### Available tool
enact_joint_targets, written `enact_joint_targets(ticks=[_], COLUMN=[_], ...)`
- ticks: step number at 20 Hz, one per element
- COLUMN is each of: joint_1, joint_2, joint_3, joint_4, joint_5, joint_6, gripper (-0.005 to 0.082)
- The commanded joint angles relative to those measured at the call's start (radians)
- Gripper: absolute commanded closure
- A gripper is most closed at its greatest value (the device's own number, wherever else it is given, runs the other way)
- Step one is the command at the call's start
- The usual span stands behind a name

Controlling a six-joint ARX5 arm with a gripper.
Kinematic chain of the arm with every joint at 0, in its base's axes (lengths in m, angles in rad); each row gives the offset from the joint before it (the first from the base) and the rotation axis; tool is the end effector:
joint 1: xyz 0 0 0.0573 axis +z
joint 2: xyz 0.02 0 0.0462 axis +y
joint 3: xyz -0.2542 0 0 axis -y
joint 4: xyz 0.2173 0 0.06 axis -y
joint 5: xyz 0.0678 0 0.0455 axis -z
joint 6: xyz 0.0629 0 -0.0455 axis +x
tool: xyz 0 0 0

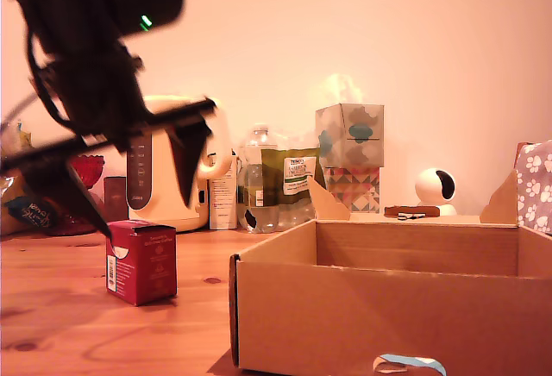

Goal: Pick the red carton of coffee filters and place it in the cardboard box

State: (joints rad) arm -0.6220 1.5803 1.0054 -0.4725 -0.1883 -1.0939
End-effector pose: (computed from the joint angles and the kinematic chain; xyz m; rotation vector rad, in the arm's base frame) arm 0.2524 -0.1665 0.1776 -0.5771 1.0404 0.1698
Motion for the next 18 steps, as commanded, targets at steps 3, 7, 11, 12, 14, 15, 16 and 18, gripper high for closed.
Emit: enact_joint_targets(ticks=[3,7,11,12,14,15,16,18], joint_1=[0.0,0.001,0.011,0.019,0.034,0.039,0.04,0.04], joint_2=[0.032,0.058,0.069,0.07,0.079,0.085,0.097,0.116], joint_3=[-0.01,-0.01,-0.01,-0.01,-0.01,-0.01,-0.01,-0.01], joint_4=[0.021,0.037,0.054,0.055,0.052,0.053,0.055,0.055], joint_5=[-0.019,-0.024,-0.045,-0.045,-0.044,-0.039,-0.033,-0.024], joint_6=[-0.011,-0.027,-0.032,-0.031,-0.031,-0.022,-0.017,0.001], gripper=[0.0095,0.0095,0.0095,0.0096,0.0112,0.0139,0.0165,0.0169])
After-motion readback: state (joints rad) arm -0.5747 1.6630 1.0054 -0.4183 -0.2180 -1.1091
